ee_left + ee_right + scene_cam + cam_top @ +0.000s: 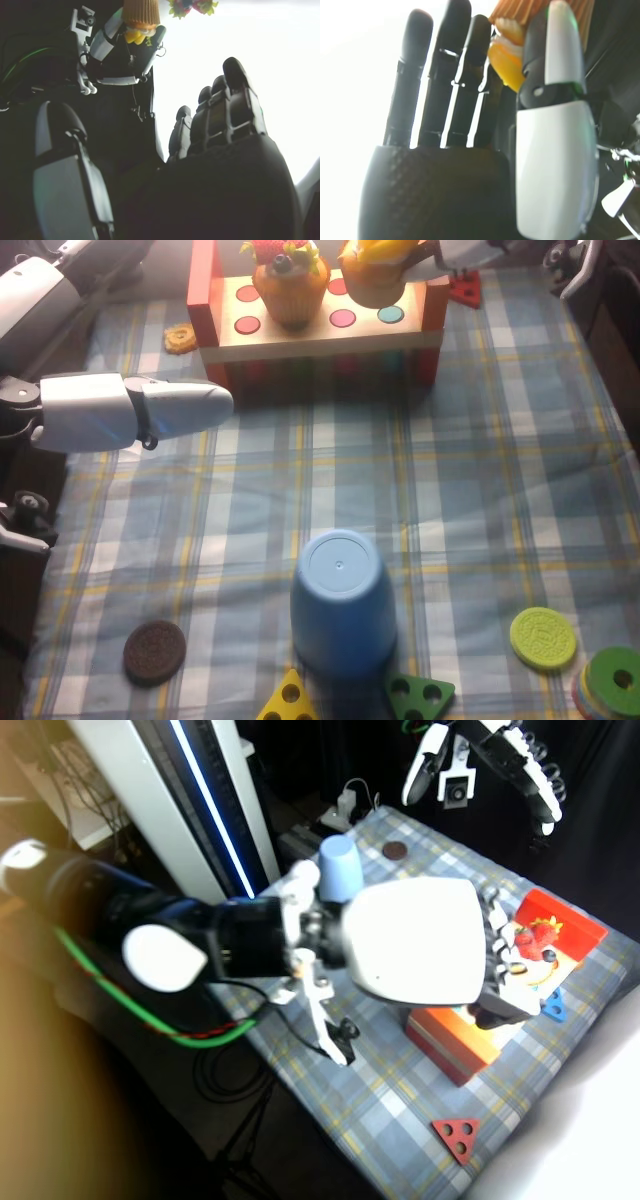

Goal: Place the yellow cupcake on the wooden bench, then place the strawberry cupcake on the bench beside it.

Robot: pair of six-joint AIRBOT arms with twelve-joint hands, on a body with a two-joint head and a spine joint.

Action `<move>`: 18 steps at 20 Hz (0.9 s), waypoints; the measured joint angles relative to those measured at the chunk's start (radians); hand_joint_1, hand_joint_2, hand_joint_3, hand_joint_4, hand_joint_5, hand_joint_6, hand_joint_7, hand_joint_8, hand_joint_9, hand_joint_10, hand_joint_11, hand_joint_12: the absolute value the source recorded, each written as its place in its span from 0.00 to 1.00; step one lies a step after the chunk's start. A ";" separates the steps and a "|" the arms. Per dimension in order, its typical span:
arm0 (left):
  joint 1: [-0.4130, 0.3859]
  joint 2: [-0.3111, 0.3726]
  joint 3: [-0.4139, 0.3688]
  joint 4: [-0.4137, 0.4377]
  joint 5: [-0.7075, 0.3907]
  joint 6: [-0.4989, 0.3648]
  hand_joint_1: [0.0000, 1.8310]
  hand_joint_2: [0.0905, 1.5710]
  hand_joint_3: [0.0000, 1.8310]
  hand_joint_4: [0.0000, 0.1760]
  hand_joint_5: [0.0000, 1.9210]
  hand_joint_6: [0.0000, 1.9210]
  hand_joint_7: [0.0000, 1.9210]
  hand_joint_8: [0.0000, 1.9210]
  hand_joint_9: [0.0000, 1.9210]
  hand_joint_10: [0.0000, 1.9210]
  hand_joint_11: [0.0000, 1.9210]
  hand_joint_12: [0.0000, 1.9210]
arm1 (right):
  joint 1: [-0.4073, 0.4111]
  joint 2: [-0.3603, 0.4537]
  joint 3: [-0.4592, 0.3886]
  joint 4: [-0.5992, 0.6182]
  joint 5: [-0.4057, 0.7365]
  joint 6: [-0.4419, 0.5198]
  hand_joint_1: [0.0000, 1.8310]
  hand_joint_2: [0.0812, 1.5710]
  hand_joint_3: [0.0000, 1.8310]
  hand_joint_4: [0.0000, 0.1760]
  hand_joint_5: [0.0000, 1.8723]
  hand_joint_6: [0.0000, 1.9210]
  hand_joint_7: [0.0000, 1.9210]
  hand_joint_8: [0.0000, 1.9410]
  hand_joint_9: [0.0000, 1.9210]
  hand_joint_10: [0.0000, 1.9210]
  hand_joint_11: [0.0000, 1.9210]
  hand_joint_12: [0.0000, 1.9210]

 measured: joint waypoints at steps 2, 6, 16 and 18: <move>0.000 0.000 0.000 0.005 0.001 -0.002 0.46 0.51 0.00 1.00 0.01 0.00 0.04 0.00 0.05 0.00 0.00 0.27 | 0.000 -0.017 0.022 0.003 -0.023 0.001 0.70 0.60 0.00 0.18 0.72 0.15 0.71 0.18 0.56 0.34 0.28 0.70; -0.007 -0.006 0.008 0.011 0.009 -0.009 0.46 0.51 0.00 1.00 0.02 0.00 0.04 0.00 0.04 0.00 0.00 0.27 | 0.000 -0.066 0.057 0.006 -0.068 0.004 0.69 0.63 0.00 0.10 0.61 0.41 0.66 0.21 0.56 0.26 0.32 0.72; -0.011 -0.011 0.013 0.024 0.011 -0.024 0.46 0.53 0.00 0.79 0.04 0.00 0.04 0.00 0.05 0.00 0.00 0.27 | 0.000 -0.072 0.078 -0.016 -0.130 0.004 0.62 0.60 0.00 0.00 0.47 0.00 0.45 0.00 0.31 0.00 0.00 0.54; -0.011 -0.011 0.014 0.025 0.011 -0.027 0.45 0.54 0.00 0.78 0.04 0.00 0.05 0.00 0.05 0.00 0.00 0.28 | 0.000 -0.072 0.078 -0.016 -0.131 0.004 0.61 0.60 0.00 0.00 0.39 0.00 0.31 0.00 0.21 0.00 0.00 0.45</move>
